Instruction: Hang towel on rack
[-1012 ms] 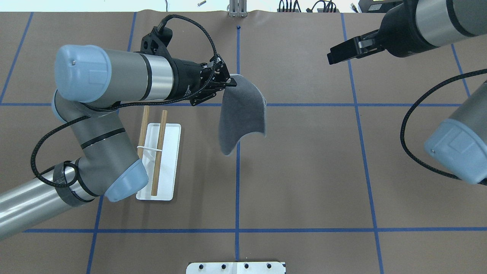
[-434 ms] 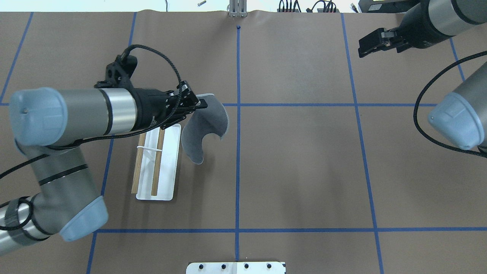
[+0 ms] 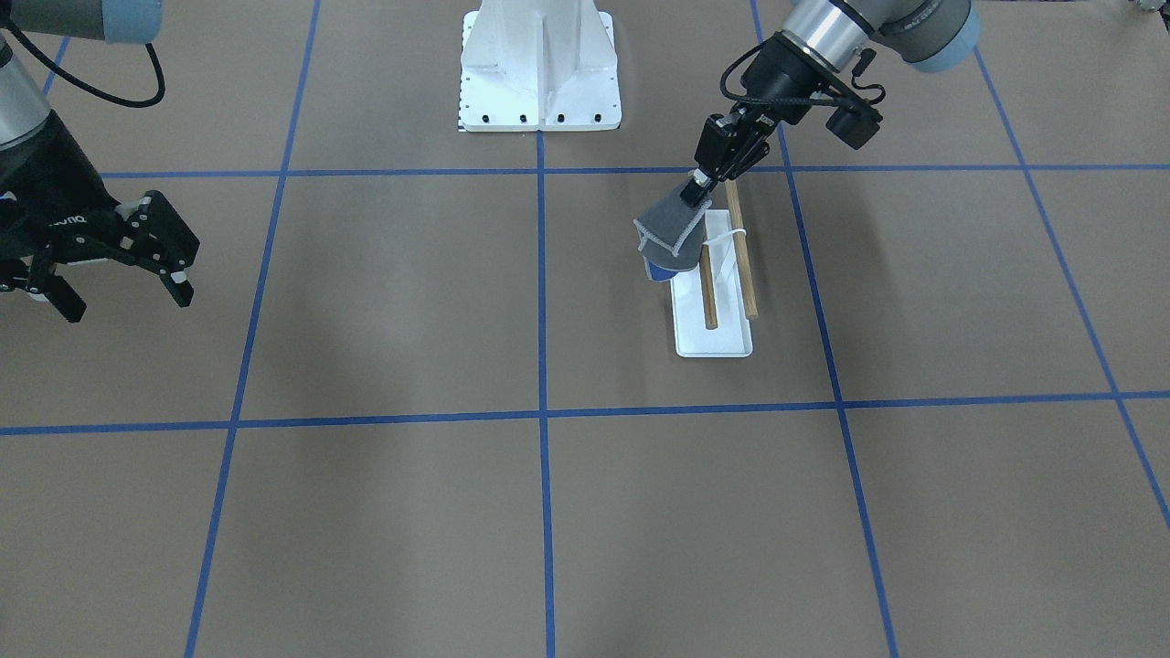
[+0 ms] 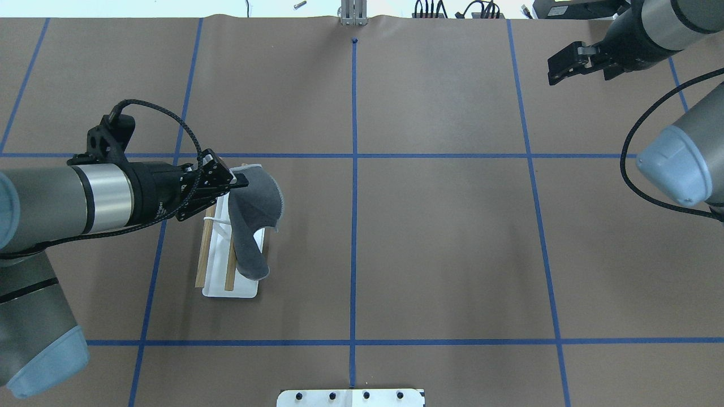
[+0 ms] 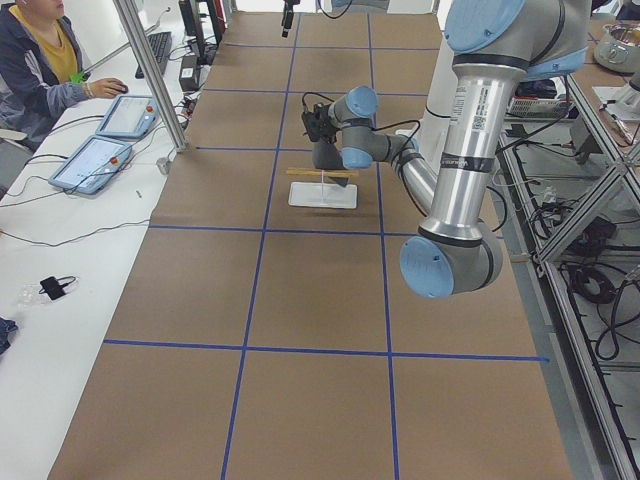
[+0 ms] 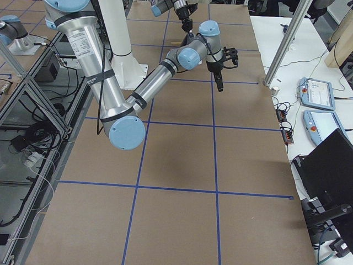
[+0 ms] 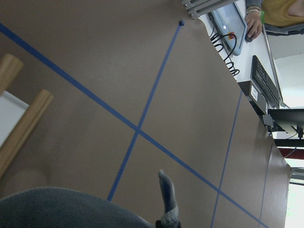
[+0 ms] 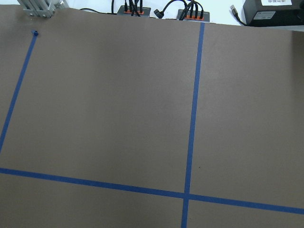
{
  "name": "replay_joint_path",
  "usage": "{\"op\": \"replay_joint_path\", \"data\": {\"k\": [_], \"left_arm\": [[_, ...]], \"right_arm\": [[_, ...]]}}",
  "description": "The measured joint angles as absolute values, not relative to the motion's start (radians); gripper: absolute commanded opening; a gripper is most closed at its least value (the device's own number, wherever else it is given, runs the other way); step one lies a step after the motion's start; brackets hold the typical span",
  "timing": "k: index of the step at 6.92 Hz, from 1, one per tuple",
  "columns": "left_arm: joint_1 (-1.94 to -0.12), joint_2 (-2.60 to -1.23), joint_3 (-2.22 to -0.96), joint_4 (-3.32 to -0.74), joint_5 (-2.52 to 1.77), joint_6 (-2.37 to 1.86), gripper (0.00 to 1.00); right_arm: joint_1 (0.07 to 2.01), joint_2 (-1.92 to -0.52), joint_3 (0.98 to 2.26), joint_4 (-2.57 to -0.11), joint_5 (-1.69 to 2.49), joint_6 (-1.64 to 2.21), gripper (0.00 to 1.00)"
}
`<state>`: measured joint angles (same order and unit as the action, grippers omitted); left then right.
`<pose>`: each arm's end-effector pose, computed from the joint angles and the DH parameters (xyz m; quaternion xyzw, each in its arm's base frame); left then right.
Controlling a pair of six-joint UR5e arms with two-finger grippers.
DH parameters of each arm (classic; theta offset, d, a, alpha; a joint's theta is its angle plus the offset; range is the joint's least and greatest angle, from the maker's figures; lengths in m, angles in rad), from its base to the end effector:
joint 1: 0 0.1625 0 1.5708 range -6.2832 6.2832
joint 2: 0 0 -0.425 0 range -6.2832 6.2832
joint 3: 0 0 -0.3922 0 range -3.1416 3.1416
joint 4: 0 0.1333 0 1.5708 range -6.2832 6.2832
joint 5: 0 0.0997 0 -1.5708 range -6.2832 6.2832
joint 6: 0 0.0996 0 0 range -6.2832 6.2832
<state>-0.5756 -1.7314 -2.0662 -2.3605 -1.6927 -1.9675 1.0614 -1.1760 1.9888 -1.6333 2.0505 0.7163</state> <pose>0.3445 -0.3680 0.2562 0.0135 0.6617 -0.3141 0.6806 -0.1999 -0.5370 0.2666 0.1640 -0.3855 0.0068 0.9080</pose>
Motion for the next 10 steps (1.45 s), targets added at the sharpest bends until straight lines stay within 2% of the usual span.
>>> {"op": "replay_joint_path", "data": {"k": [6,10], "left_arm": [[-0.633,-1.536,-2.084,-2.396,-1.692,-2.046,0.0],[-0.645,-1.5,-2.052,-2.429,-1.668,-2.043,0.0]], "right_arm": [[1.076,-1.173,1.978,-1.631,2.05,0.719,1.0],[1.082,-1.176,1.975,-1.631,2.049,0.716,1.0]]}}
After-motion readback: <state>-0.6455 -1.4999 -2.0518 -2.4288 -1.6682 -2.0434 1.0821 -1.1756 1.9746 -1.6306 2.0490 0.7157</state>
